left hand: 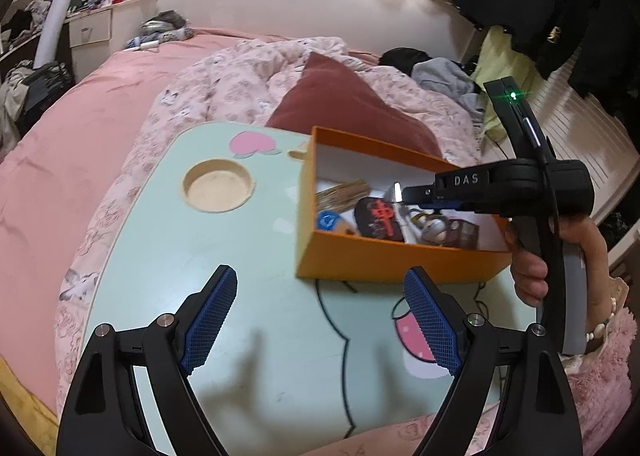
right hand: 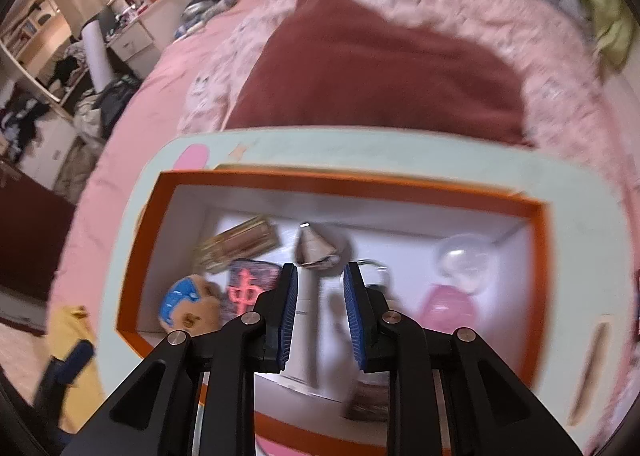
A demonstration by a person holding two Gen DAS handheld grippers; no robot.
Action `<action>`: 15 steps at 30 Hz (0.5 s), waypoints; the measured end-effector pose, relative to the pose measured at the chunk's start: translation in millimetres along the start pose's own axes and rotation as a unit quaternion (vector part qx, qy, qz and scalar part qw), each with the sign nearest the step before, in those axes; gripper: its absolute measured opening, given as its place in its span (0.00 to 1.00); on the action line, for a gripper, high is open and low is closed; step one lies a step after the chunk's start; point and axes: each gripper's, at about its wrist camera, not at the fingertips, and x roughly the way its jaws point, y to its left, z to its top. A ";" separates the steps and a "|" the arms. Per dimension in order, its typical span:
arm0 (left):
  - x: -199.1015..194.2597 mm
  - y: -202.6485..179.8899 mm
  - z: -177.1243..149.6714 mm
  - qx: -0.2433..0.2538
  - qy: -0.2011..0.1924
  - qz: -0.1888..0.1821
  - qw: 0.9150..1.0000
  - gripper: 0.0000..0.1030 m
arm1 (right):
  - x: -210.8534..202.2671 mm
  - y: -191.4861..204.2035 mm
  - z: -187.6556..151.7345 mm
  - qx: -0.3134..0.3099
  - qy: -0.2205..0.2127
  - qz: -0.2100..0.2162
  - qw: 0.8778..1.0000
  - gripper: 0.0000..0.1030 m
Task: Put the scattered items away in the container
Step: 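Lift the brown box out with the left tool while the right tool removes the silver cone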
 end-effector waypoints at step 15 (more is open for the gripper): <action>-12.1 -3.1 -1.2 0.005 -0.010 -0.013 1.000 0.83 | 38.2 14.3 21.9 -0.012 0.024 -0.069 0.997 0.26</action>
